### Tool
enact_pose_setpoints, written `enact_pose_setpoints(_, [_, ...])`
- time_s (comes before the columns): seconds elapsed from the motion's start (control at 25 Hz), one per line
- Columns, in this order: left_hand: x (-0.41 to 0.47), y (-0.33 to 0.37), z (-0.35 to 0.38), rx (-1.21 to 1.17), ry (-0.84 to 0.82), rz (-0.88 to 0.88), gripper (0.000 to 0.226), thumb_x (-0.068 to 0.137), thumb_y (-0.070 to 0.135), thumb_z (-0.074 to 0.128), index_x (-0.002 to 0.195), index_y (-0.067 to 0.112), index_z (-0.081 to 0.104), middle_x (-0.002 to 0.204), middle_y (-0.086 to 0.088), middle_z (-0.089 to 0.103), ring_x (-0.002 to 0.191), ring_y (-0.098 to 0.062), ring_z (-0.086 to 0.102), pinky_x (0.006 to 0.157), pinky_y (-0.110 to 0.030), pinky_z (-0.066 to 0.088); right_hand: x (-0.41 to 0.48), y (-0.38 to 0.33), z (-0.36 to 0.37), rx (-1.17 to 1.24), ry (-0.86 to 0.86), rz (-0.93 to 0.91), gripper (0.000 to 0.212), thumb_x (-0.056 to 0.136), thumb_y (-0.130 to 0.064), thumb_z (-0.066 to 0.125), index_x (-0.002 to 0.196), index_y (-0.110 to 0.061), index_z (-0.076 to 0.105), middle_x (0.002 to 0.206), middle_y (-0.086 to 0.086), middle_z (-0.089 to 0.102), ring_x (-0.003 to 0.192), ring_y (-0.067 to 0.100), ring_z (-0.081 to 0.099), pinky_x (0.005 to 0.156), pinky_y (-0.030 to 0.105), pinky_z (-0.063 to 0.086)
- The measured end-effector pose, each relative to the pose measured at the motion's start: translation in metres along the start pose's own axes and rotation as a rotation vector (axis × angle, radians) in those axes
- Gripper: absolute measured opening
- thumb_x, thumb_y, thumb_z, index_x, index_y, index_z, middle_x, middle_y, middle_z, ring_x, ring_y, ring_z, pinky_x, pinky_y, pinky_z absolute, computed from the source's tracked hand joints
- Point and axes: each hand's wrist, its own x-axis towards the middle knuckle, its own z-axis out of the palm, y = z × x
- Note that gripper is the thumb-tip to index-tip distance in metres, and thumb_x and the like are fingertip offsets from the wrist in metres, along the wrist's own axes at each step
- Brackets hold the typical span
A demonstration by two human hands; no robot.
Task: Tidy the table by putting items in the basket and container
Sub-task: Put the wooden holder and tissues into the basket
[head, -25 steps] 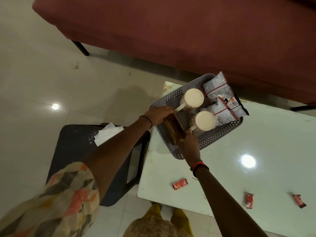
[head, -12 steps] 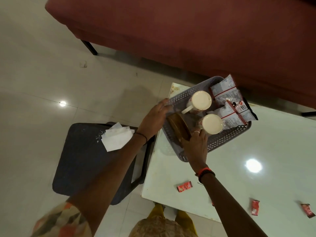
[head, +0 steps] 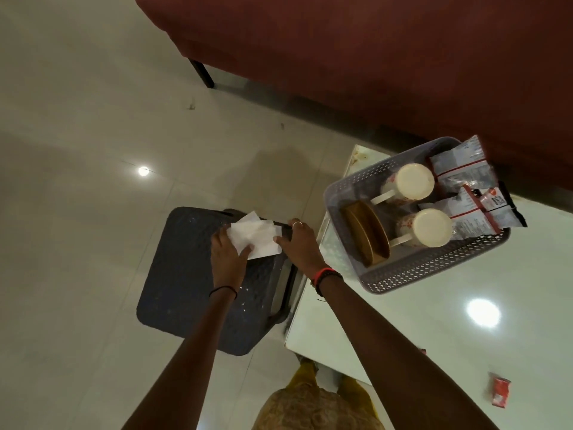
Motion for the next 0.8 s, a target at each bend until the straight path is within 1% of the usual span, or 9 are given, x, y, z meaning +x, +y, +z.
enact_pose_setpoints(0.08, [0.008, -0.01, -0.004, 0.004, -0.028, -0.005, 0.074, 0.074, 0.023, 0.075, 0.135, 0.012, 0.034, 0.136, -0.015, 0.036, 0.122, -0.027, 0.044, 0.101, -0.039, 0.042, 0.01, -0.005, 0.013, -0.011, -0.025, 0.003, 0.056, 0.085, -0.03, 0.067, 0.129, -0.002, 0.048, 0.128, 0.017, 0.057, 0.121, 0.033, 0.05, 0.098, 0.037, 0.043])
enact_pose_setpoints(0.16, [0.018, -0.013, -0.007, -0.004, -0.059, -0.009, 0.07, 0.072, 0.021, 0.077, 0.13, 0.01, 0.04, 0.131, -0.015, 0.041, 0.115, -0.025, 0.046, 0.095, -0.035, 0.042, 0.014, -0.009, 0.024, -0.014, -0.022, -0.023, 0.051, 0.084, -0.026, 0.068, 0.126, -0.002, 0.05, 0.123, 0.016, 0.059, 0.119, 0.032, 0.052, 0.095, 0.034, 0.043])
enact_pose_setpoints(0.28, [0.031, -0.015, -0.01, 0.05, -0.132, 0.038, 0.042, 0.075, 0.016, 0.072, 0.111, 0.005, 0.055, 0.116, -0.015, 0.054, 0.105, -0.025, 0.052, 0.08, -0.027, 0.039, 0.014, -0.014, 0.033, -0.006, -0.006, -0.051, 0.044, 0.083, -0.014, 0.067, 0.122, -0.004, 0.051, 0.12, 0.016, 0.061, 0.115, 0.03, 0.055, 0.091, 0.032, 0.044])
enact_pose_setpoints(0.36, [0.035, -0.016, -0.011, 0.122, -0.178, 0.081, 0.027, 0.077, 0.015, 0.068, 0.099, 0.001, 0.06, 0.106, -0.017, 0.059, 0.099, -0.03, 0.055, 0.074, -0.027, 0.037, 0.012, -0.017, 0.034, 0.016, -0.01, -0.037, 0.041, 0.082, -0.008, 0.064, 0.121, -0.003, 0.051, 0.114, 0.016, 0.063, 0.109, 0.03, 0.059, 0.082, 0.028, 0.044])
enact_pose_setpoints(0.48, [0.031, -0.012, -0.016, 0.136, -0.179, 0.122, 0.026, 0.08, 0.019, 0.068, 0.096, 0.001, 0.061, 0.101, -0.015, 0.058, 0.09, -0.028, 0.055, 0.073, -0.028, 0.038, 0.008, -0.017, 0.03, 0.057, -0.035, 0.012, 0.05, 0.081, -0.005, 0.061, 0.129, -0.002, 0.047, 0.108, 0.015, 0.063, 0.098, 0.028, 0.061, 0.073, 0.025, 0.042])
enact_pose_setpoints(0.56, [0.026, -0.007, -0.021, 0.135, -0.167, 0.159, 0.025, 0.08, 0.02, 0.068, 0.094, 0.002, 0.061, 0.097, -0.012, 0.055, 0.084, -0.024, 0.052, 0.072, -0.028, 0.039, 0.004, -0.016, 0.024, 0.058, -0.048, 0.025, 0.054, 0.079, -0.006, 0.063, 0.13, -0.001, 0.046, 0.118, 0.016, 0.061, 0.106, 0.029, 0.059, 0.077, 0.026, 0.042])
enact_pose_setpoints(0.6, [0.022, -0.003, -0.024, 0.129, -0.166, 0.181, 0.024, 0.08, 0.02, 0.068, 0.094, 0.003, 0.061, 0.095, -0.009, 0.052, 0.081, -0.021, 0.05, 0.072, -0.028, 0.04, 0.001, -0.015, 0.02, 0.045, -0.054, 0.025, 0.053, 0.078, -0.007, 0.065, 0.128, -0.001, 0.047, 0.121, 0.016, 0.06, 0.108, 0.03, 0.058, 0.078, 0.027, 0.042])
enact_pose_setpoints(0.68, [0.014, 0.008, -0.03, 0.133, -0.168, 0.254, 0.022, 0.08, 0.019, 0.068, 0.096, 0.006, 0.061, 0.096, -0.004, 0.05, 0.08, -0.017, 0.049, 0.073, -0.028, 0.042, -0.006, -0.012, 0.009, 0.004, -0.054, 0.004, 0.045, 0.077, -0.008, 0.066, 0.119, 0.0, 0.053, 0.116, 0.017, 0.062, 0.104, 0.03, 0.059, 0.075, 0.027, 0.041])
enact_pose_setpoints(0.8, [0.001, 0.027, -0.036, 0.154, -0.138, 0.403, 0.013, 0.081, 0.016, 0.065, 0.093, 0.012, 0.061, 0.098, -0.004, 0.058, 0.087, -0.02, 0.052, 0.072, -0.03, 0.046, -0.016, -0.004, -0.013, -0.018, -0.028, -0.041, 0.034, 0.076, -0.012, 0.067, 0.108, -0.001, 0.061, 0.102, 0.016, 0.064, 0.091, 0.027, 0.059, 0.069, 0.025, 0.04])
